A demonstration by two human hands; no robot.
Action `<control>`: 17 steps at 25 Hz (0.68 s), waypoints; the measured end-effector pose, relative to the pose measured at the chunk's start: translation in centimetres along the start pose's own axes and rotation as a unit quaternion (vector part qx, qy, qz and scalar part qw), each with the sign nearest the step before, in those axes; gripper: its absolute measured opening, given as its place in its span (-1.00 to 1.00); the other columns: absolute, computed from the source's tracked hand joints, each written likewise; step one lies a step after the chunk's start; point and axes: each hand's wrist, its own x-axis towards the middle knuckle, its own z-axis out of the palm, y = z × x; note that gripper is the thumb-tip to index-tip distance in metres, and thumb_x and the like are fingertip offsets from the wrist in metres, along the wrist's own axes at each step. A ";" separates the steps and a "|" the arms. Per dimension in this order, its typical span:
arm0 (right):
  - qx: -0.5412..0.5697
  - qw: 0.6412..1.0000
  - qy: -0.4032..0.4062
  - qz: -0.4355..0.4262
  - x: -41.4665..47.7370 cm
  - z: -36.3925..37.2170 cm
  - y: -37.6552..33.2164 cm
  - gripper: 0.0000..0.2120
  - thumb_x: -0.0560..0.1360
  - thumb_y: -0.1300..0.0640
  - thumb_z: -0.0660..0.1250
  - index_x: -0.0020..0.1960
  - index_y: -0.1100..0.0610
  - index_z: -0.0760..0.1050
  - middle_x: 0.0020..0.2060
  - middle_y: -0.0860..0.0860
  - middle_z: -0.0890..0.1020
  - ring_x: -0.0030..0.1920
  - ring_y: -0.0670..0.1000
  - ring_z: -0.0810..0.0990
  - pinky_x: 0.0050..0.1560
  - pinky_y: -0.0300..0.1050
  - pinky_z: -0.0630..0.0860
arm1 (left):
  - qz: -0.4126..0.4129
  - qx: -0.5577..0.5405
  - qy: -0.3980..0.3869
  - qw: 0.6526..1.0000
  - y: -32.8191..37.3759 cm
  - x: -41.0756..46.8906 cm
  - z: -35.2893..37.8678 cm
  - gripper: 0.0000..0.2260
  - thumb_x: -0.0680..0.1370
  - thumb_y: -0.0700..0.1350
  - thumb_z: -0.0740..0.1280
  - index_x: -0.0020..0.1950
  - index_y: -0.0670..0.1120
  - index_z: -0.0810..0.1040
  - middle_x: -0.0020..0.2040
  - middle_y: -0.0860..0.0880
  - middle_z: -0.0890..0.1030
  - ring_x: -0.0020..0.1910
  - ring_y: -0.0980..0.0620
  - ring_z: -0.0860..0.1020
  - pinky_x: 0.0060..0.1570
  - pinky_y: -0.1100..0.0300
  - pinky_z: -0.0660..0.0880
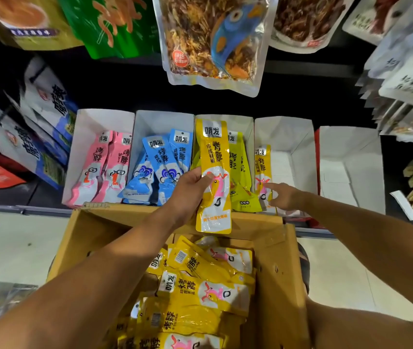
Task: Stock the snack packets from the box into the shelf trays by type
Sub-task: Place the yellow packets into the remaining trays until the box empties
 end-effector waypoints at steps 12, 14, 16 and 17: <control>0.226 0.923 0.266 -0.163 -6.4 -4.0 -10.1 -0.79 0.57 0.04 0.34 0.18 -0.15 0.52 0.11 -0.07 0.58 -0.19 0.05 0.63 -0.01 0.02 0.60 | -0.047 -0.117 0.056 0.990 1.8 -0.4 1.0 -0.82 0.71 -0.13 0.22 0.15 -0.07 0.62 0.02 -0.10 0.74 0.04 -0.11 0.70 0.08 0.00 0.63; 0.198 0.946 0.187 -0.177 -8.7 -3.8 -13.1 -0.57 0.47 -0.19 0.42 0.30 -0.16 0.46 0.12 -0.15 0.55 -0.20 -0.02 0.63 -0.08 -0.01 0.59 | -0.038 -0.109 0.060 0.992 2.2 -0.6 1.4 -0.83 0.70 -0.17 0.23 0.16 -0.09 0.61 0.01 -0.09 0.74 0.03 -0.06 0.69 0.02 0.05 0.64; 0.089 0.967 0.170 -0.168 -9.8 -3.2 -14.7 -0.30 0.34 -0.33 0.46 0.40 -0.16 0.37 0.20 -0.14 0.50 0.03 -0.09 0.58 0.04 -0.05 0.54 | -0.027 -0.097 0.050 0.994 2.3 -0.5 1.7 -0.76 0.70 -0.17 0.24 0.33 -0.17 0.55 0.16 -0.17 0.70 0.13 -0.12 0.68 0.11 -0.04 0.64; 0.046 0.968 0.186 -0.164 -9.9 -2.9 -15.1 -0.25 0.32 -0.35 0.47 0.42 -0.15 0.34 0.22 -0.10 0.48 0.14 -0.06 0.54 0.08 -0.03 0.52 | -0.018 -0.087 0.042 0.995 2.3 -0.4 1.9 -0.73 0.70 -0.17 0.23 0.38 -0.19 0.52 0.21 -0.22 0.67 0.18 -0.17 0.66 0.18 -0.11 0.62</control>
